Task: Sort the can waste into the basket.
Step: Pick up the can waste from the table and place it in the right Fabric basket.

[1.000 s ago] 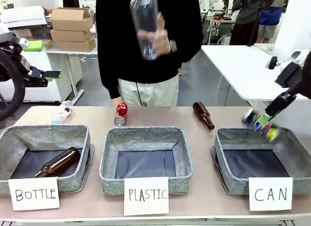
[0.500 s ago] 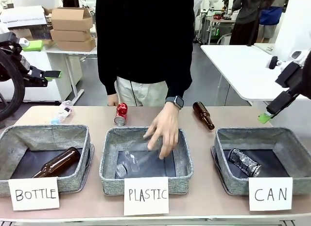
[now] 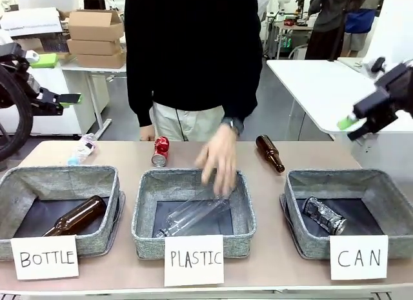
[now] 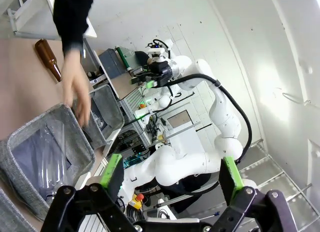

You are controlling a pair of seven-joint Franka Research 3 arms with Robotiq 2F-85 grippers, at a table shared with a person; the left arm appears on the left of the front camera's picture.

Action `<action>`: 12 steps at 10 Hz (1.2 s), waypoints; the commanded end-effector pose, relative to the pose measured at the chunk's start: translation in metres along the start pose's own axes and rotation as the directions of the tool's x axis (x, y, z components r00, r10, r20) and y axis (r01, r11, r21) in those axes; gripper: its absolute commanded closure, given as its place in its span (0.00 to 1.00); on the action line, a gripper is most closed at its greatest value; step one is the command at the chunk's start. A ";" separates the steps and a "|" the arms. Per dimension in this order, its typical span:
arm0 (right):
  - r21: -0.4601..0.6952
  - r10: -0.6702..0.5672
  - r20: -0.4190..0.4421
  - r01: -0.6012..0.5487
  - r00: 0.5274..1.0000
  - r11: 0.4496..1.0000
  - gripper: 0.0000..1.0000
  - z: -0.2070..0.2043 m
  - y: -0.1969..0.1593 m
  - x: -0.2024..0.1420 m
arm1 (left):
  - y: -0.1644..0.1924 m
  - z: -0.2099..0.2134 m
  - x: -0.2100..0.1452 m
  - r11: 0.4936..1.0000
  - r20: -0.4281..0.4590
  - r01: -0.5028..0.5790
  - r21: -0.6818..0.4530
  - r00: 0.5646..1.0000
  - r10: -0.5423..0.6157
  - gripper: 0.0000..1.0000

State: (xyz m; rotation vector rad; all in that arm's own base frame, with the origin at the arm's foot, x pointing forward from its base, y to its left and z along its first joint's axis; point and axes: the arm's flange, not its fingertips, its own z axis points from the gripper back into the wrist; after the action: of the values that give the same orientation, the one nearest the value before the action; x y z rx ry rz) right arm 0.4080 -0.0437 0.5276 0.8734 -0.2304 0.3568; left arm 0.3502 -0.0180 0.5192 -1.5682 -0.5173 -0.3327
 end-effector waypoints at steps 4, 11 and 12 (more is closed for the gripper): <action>0.294 -0.070 0.145 0.025 0.987 0.956 0.00 0.036 -0.007 0.002 | -0.001 -0.002 -0.001 0.999 0.014 0.022 -0.024 1.000 -0.022 0.00; 0.294 -0.070 0.145 0.025 0.987 0.956 0.00 0.036 -0.007 0.002 | -0.001 -0.002 -0.001 0.999 0.014 0.022 -0.024 1.000 -0.022 0.00; 0.294 -0.070 0.145 0.025 0.987 0.956 0.00 0.036 -0.007 0.002 | -0.001 -0.002 -0.001 0.999 0.014 0.022 -0.024 1.000 -0.022 0.00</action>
State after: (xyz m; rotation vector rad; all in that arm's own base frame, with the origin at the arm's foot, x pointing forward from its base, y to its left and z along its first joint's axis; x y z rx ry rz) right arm 0.4113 -0.0762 0.5441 1.2128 -0.2988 0.2850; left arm 0.3502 -0.0179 0.5191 -1.5683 -0.5176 -0.3330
